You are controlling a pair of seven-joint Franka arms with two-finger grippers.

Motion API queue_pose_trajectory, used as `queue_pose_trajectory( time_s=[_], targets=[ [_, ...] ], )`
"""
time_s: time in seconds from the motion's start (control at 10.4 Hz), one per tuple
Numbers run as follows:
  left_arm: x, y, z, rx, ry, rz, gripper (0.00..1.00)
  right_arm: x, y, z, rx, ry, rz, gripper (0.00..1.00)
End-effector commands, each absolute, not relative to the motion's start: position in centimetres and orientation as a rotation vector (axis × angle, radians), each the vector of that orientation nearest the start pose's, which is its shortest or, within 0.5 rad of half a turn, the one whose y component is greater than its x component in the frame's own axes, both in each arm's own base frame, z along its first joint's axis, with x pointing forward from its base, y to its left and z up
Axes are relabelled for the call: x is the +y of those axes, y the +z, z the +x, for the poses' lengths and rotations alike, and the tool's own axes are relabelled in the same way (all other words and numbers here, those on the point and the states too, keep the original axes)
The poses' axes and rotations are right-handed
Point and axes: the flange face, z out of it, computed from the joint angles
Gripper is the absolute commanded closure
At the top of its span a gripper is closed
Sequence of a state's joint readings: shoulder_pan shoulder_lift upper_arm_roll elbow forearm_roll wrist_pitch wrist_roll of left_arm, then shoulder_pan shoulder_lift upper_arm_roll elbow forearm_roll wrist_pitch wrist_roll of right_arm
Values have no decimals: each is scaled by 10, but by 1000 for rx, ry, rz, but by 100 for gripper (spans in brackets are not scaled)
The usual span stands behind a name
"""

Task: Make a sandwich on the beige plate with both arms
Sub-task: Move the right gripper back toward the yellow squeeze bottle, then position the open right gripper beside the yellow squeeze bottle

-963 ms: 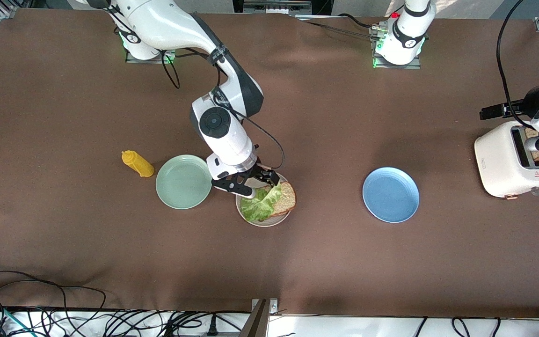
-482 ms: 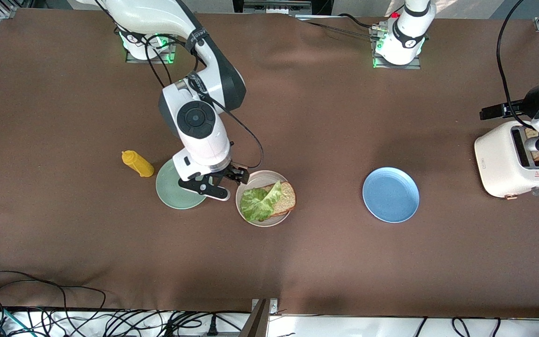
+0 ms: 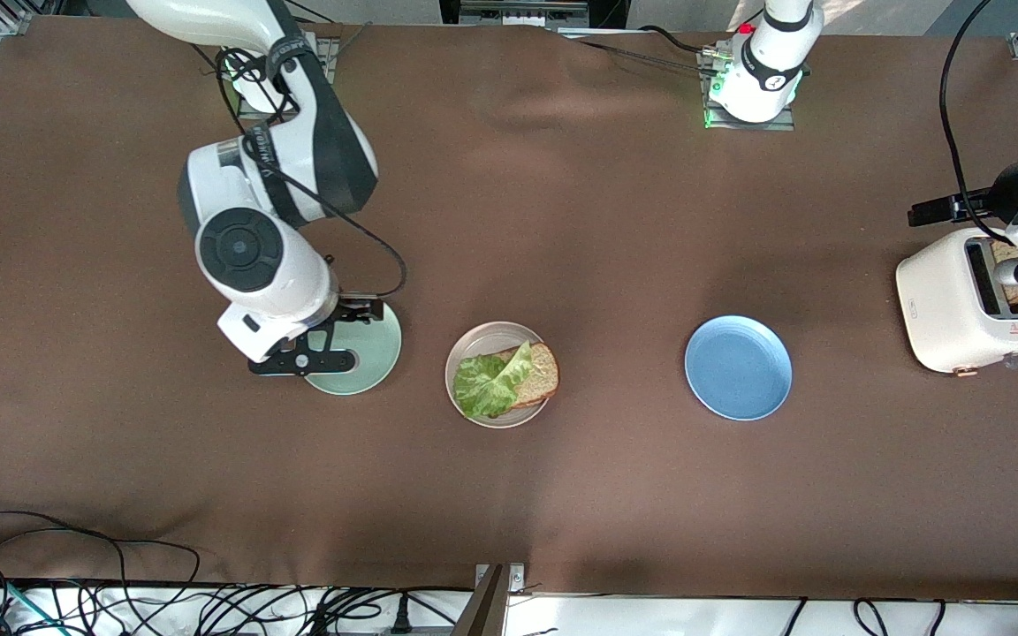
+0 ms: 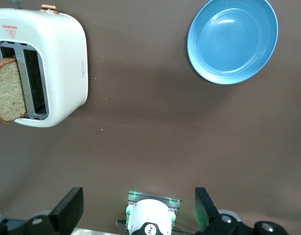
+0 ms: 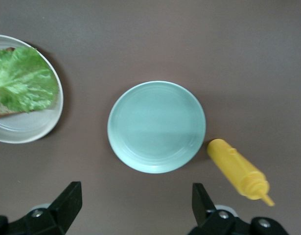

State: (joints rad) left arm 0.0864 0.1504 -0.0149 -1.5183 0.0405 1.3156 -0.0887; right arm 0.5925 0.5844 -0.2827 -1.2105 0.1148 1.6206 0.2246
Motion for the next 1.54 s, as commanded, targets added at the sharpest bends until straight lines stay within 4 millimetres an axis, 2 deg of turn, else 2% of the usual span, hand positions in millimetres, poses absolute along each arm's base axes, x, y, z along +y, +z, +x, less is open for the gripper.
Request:
queue_pose_trajectory(
  time_s=[0.0, 0.1, 0.29, 0.48, 0.67, 0.96, 1.16, 1.44],
  targets=[
    [49, 551, 561, -250, 546, -3015, 0, 230, 464, 654, -419, 231, -3174, 0],
    [49, 551, 561, -250, 546, -3015, 0, 214, 466, 659, -517, 229, -3161, 0],
    [49, 549, 560, -250, 550, -3013, 0, 163, 481, 668, -404, 222, -3210, 0],
    [50, 549, 560, -252, 550, -3014, 0, 155, 484, 670, -368, 202, -3231, 0],
    [49, 549, 560, -252, 550, -3014, 0, 138, 487, 672, -340, 208, -3240, 0],
    [50, 549, 560, -252, 550, -3014, 0, 143, 478, 673, -324, 208, -3235, 0],
    [49, 549, 560, -250, 550, -3014, 0, 153, 478, 672, -340, 198, -3233, 0],
    [49, 549, 560, -250, 550, -3014, 0, 153, 481, 674, -352, 165, -3234, 0]
  ],
)
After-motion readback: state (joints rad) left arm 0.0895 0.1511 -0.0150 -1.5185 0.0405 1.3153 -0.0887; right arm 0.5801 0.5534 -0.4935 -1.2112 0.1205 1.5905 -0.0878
